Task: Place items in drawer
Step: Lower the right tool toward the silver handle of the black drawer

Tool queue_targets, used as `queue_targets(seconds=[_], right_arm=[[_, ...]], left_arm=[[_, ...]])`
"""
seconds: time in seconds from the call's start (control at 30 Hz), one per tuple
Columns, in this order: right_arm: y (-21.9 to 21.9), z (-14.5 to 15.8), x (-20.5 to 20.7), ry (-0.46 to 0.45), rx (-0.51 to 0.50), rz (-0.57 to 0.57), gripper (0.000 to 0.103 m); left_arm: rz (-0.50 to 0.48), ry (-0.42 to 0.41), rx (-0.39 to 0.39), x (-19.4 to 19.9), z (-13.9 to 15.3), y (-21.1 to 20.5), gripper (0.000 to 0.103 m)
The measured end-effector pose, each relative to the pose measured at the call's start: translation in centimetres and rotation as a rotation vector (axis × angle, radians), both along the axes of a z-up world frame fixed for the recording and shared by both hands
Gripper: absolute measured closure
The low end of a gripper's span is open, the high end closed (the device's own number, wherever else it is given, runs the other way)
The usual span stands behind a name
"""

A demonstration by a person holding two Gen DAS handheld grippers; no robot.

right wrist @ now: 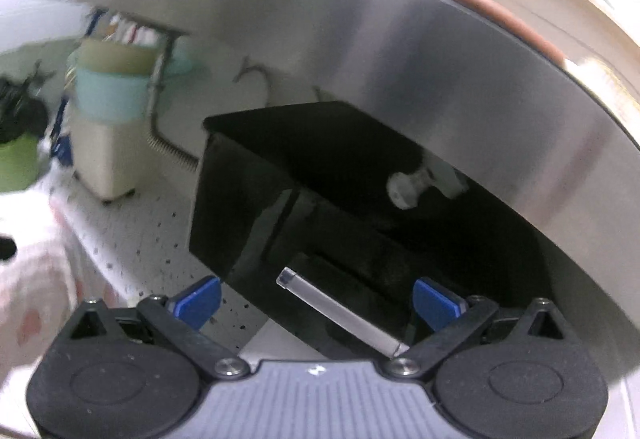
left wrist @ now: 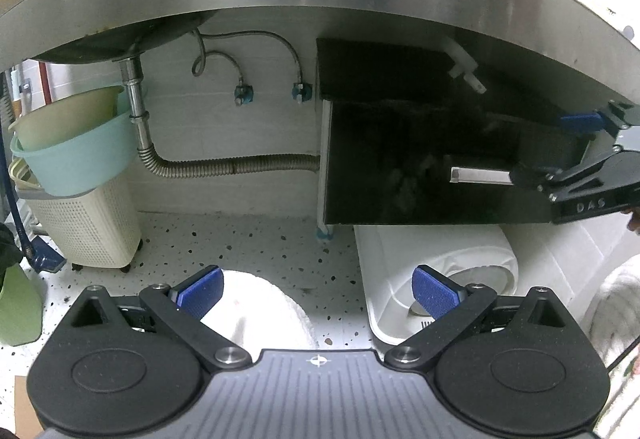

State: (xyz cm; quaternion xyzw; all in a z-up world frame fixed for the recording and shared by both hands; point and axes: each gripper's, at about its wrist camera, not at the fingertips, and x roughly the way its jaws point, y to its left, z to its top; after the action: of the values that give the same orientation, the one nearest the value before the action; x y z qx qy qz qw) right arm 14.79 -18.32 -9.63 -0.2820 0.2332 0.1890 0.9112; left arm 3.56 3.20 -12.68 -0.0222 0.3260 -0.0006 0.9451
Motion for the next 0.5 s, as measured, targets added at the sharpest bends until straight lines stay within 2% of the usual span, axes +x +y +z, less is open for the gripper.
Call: queue_targets(seconds=[0.23, 0.5], right_arm=[[0.4, -1.2, 1.5, 0.001, -0.126, 0.114, 0.000], [1.3, -3.2, 3.4, 0.010, -0.336, 0.211, 0.000]], left_arm=[[0.003, 0.016, -0.002, 0.2, -0.2, 0.0, 0.001], [-0.001, 0.015, 0.012, 0.1, -0.2, -0.2, 0.001]])
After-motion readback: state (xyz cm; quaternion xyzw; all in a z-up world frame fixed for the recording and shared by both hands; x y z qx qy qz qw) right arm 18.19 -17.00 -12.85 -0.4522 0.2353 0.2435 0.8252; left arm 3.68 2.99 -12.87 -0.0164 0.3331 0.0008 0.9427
